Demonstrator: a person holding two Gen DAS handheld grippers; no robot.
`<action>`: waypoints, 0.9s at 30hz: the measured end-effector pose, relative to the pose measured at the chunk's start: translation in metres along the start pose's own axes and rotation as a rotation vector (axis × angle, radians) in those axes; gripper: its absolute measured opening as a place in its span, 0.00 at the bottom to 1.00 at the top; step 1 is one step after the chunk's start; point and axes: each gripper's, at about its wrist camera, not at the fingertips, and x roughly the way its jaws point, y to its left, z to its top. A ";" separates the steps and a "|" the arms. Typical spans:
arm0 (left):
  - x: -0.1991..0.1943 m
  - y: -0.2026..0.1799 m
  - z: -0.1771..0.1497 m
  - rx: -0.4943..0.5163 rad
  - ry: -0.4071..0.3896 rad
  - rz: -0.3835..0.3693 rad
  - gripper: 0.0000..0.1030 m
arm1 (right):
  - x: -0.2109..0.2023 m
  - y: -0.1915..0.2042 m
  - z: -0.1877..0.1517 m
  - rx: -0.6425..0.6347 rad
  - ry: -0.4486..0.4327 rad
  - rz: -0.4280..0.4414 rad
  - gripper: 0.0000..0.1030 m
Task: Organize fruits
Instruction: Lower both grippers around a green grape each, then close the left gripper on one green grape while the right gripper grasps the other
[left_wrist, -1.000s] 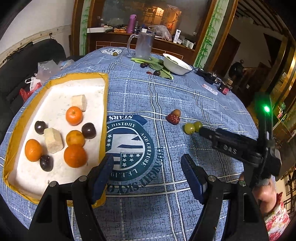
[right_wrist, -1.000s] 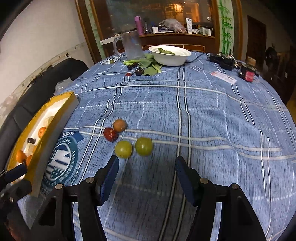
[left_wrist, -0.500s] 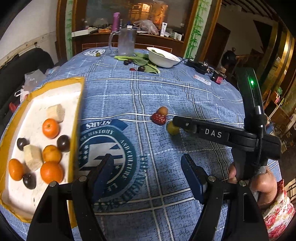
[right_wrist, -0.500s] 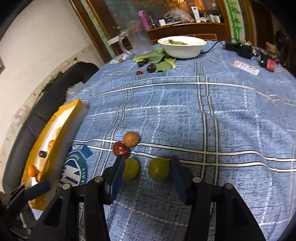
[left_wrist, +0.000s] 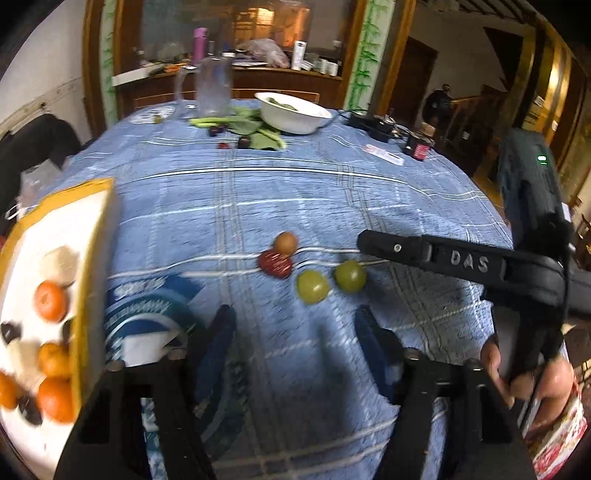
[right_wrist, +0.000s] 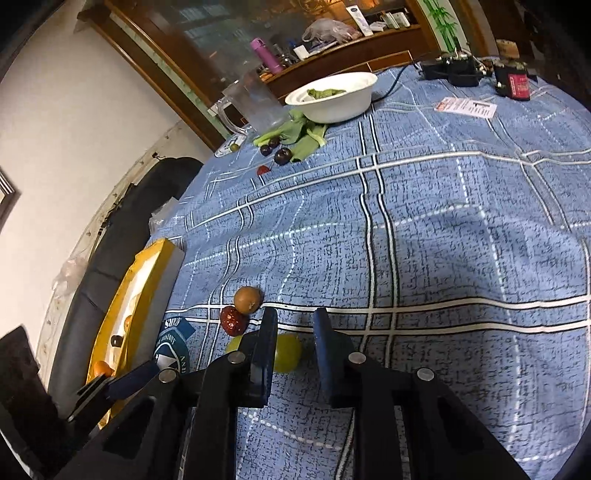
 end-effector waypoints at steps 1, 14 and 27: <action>0.005 -0.001 0.004 0.003 0.002 -0.012 0.57 | -0.002 0.001 0.001 -0.006 -0.009 -0.009 0.21; 0.041 -0.017 0.016 0.077 0.028 -0.056 0.21 | -0.005 -0.006 0.005 0.015 -0.015 0.018 0.21; 0.008 0.010 -0.006 0.037 0.042 -0.036 0.20 | 0.014 0.026 -0.009 -0.149 0.057 -0.006 0.45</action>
